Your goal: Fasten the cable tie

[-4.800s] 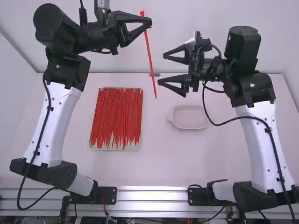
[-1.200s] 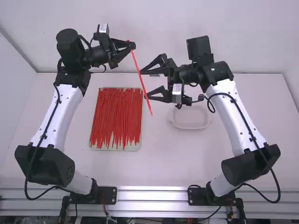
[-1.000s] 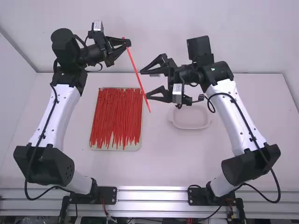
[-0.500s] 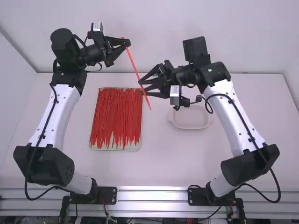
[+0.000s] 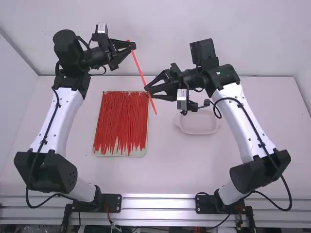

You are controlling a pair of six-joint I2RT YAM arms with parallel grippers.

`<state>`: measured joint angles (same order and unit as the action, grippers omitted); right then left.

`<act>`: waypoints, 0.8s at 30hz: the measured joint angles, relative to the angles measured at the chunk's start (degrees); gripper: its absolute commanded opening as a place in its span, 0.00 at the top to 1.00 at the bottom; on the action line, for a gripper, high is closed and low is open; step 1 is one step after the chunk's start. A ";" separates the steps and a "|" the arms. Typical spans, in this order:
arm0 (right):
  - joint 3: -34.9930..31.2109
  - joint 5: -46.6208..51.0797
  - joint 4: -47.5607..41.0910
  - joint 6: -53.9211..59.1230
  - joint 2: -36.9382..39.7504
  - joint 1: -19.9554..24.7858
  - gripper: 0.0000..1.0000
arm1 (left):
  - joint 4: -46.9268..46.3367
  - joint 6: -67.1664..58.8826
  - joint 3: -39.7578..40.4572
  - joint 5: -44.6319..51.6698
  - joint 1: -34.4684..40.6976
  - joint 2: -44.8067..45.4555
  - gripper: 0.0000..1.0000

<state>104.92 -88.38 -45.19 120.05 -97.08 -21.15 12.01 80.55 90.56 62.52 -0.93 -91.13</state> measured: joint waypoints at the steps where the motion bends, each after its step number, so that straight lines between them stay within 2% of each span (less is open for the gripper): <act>1: 0.00 0.00 -0.02 0.04 0.00 0.00 0.75 | -0.07 -0.17 0.00 0.04 0.00 0.00 0.97; 6: 0.00 0.00 -0.13 0.13 0.00 -0.26 0.79 | -0.20 -0.61 0.00 0.00 -0.09 0.00 0.97; 20: 0.00 0.02 -0.09 -0.02 0.00 -0.98 0.80 | -0.20 -0.59 0.00 0.00 -1.77 0.00 0.98; 24: 0.02 0.02 -0.04 0.15 0.00 -0.98 0.84 | -0.20 -0.63 0.00 0.02 -1.77 0.00 0.97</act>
<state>104.95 -88.36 -45.23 120.20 -97.08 -22.13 11.81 79.92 90.56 62.54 -2.70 -91.13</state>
